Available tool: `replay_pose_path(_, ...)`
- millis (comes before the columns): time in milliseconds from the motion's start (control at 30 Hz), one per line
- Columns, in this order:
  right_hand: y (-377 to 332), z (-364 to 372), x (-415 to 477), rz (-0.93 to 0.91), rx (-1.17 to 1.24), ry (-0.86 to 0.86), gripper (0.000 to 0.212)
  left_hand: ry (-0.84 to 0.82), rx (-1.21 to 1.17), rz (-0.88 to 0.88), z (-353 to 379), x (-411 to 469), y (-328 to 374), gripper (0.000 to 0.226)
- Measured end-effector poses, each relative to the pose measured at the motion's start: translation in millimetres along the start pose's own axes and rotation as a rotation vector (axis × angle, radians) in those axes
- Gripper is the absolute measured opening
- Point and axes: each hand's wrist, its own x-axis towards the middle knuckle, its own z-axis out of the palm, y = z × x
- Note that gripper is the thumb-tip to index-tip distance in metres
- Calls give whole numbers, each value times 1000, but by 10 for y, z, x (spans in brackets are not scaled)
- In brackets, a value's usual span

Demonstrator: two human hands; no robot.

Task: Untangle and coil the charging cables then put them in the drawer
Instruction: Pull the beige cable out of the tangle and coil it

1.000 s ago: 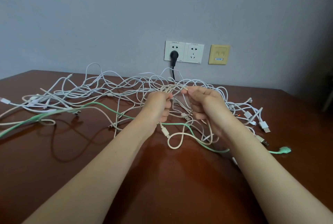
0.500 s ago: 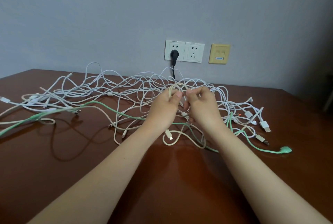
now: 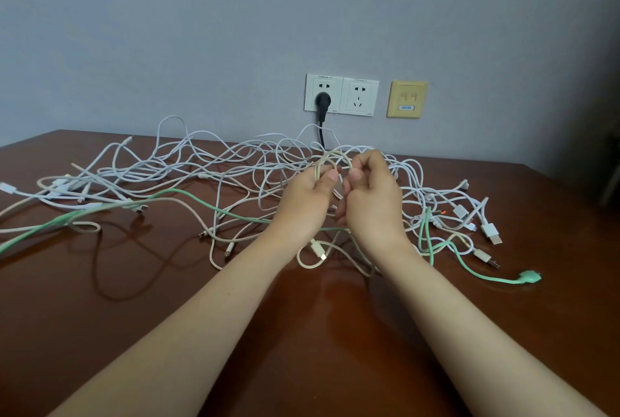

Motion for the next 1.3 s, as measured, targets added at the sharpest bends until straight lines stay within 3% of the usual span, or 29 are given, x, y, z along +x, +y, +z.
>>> replay_pose_path(133,-40,-70,16,243,163,-128,24,-19,-56,-13,7,-20,15,31)
replay_pose_path(233,-58,-102,1,317,203,-163,15,-20,-100,2,25,7,-19,24)
replay_pose_path(367,-47,-119,-5,256,149,-139,13,-2,-76,10,29,27,-52,16)
replay_pose_path(633,-71,-127,-18,285,139,-172,21,134,299,126,14,-66,35,25)
replay_pose_path(833,-77,-13,-32,127,-209,-247,16,223,421,93,-39,-38,9,21)
replay_pose_path(1067,-122,-51,-79,58,-226,-317,13,203,700,76,-172,15,-12,30)
replay_pose_path(1200,-114,-10,-106,-49,-263,-271,13,189,721,14,-244,54,-29,33)
replay_pose_path(1300,-86,0,-116,-103,-291,-255,13,182,535,-36,-226,60,-32,28)
